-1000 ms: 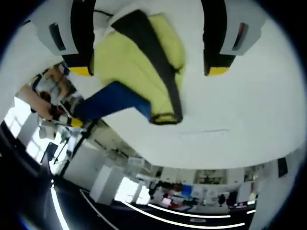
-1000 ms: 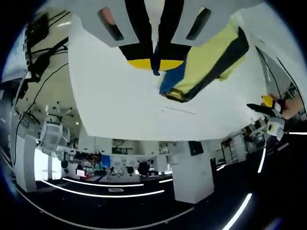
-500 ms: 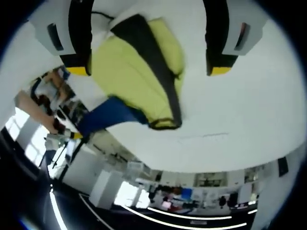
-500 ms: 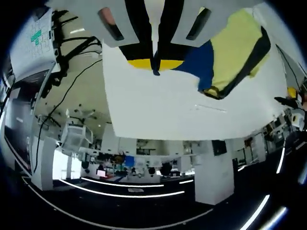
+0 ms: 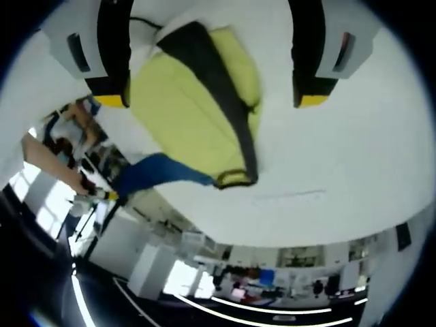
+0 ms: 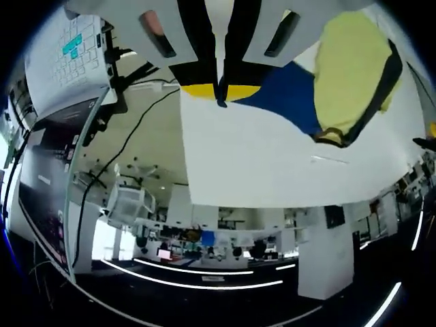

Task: Fold the garment on the visible template until the final outline fits inside the template.

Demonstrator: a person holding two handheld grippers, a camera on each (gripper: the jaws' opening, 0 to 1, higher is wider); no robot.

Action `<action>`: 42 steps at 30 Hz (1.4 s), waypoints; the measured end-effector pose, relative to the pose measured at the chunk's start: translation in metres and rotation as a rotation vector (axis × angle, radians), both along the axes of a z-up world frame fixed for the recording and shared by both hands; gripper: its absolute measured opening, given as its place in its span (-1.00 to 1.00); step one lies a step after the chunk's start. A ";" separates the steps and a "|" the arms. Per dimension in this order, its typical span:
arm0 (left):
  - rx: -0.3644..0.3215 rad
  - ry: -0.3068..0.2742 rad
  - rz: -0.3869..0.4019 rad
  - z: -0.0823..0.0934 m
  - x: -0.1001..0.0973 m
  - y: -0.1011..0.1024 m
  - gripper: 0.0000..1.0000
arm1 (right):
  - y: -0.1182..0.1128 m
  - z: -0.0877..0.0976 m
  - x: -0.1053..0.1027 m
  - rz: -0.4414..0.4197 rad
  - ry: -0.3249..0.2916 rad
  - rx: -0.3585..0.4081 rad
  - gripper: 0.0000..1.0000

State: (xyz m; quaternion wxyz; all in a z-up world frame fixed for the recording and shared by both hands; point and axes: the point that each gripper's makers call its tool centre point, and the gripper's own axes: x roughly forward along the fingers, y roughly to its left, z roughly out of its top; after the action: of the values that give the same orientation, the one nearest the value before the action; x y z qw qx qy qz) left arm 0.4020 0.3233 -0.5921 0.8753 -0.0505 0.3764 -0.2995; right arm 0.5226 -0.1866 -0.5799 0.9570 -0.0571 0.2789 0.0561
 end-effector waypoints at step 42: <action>0.020 0.037 0.018 -0.009 0.009 -0.011 0.89 | -0.029 -0.074 0.001 0.038 0.203 -0.097 -0.94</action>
State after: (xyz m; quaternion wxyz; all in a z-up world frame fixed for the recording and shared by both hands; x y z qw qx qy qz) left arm 0.4113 0.3125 -0.6010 0.8712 -0.0507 0.3952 -0.2866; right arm 0.5234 -0.2160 -0.6535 0.9188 -0.1025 0.3754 0.0663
